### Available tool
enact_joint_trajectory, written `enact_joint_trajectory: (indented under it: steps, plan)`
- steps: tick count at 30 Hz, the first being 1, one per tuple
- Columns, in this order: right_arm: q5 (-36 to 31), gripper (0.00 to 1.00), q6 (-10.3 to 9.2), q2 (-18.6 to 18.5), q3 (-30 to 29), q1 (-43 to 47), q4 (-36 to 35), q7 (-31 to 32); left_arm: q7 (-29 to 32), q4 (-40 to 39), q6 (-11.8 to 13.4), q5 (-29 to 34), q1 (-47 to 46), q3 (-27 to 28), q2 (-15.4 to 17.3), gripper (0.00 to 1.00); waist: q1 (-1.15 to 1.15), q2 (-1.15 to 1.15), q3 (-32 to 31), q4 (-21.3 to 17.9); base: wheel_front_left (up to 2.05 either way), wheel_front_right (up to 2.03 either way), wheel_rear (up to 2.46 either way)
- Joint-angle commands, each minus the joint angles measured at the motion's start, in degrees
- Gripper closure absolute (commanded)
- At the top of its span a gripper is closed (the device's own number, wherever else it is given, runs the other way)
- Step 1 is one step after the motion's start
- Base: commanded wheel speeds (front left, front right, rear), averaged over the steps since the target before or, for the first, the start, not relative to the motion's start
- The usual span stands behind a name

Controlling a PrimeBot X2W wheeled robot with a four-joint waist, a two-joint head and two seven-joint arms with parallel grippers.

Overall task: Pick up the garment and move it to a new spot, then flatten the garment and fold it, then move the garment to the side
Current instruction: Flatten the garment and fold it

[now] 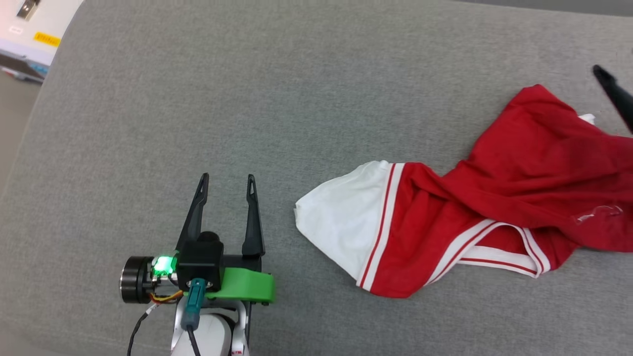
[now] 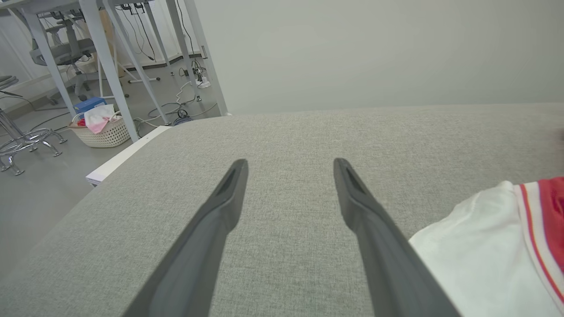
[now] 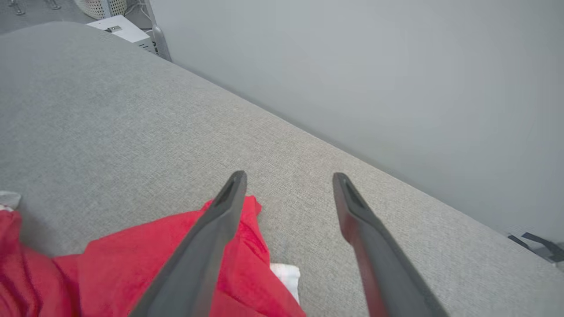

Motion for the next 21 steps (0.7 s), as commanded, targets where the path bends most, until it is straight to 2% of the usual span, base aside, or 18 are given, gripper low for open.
enact_joint_trajectory:
  steps: [1, 5, 9, 12, 16, 21]
  plan:
    - [0.65, 0.00, -0.03, -1.81, -1.27, 1.36, -1.45, -0.50, -0.34, -0.47, 0.23, 0.68, 0.73, 0.23, 0.46, 0.00, -0.01, 0.00, -2.32, -2.46, 0.00, 0.00, 0.00]
    - [3.14, 0.00, -0.03, -7.33, -4.53, 4.19, -6.55, 3.34, -0.34, -0.83, 0.37, 1.22, 1.78, 0.41, 0.97, 0.00, -0.01, 0.00, -3.27, -3.26, 0.00, 0.00, 0.00]
    - [8.98, 0.00, -0.03, -13.40, -6.44, 7.67, -10.17, 13.98, -0.34, -1.31, 0.79, 1.68, 2.15, 0.58, 1.42, 0.00, -0.01, 0.00, -3.35, -3.31, 0.00, 0.00, 0.00]
    - [12.32, 0.00, -0.03, -16.11, -7.49, 9.38, -10.33, 20.75, -0.34, -1.85, 1.06, 1.88, 2.10, 0.62, 1.69, 0.00, -0.01, 0.00, -2.84, -3.16, 0.00, 0.00, 0.00]
    - [16.91, 0.00, -0.03, -16.31, -8.22, 11.60, -7.59, 27.90, -0.34, -2.31, 1.00, 1.82, 1.28, 0.15, 1.61, 0.00, -0.01, 0.00, -1.21, -2.15, 0.00, 0.00, 0.00]
    - [17.35, 0.00, -0.03, -13.00, -7.96, 12.96, -3.60, 31.84, -0.34, -2.73, 1.27, 1.76, 0.09, -0.91, 1.08, 0.00, -0.01, 0.00, 1.47, -0.60, 0.00, 0.00, 0.00]
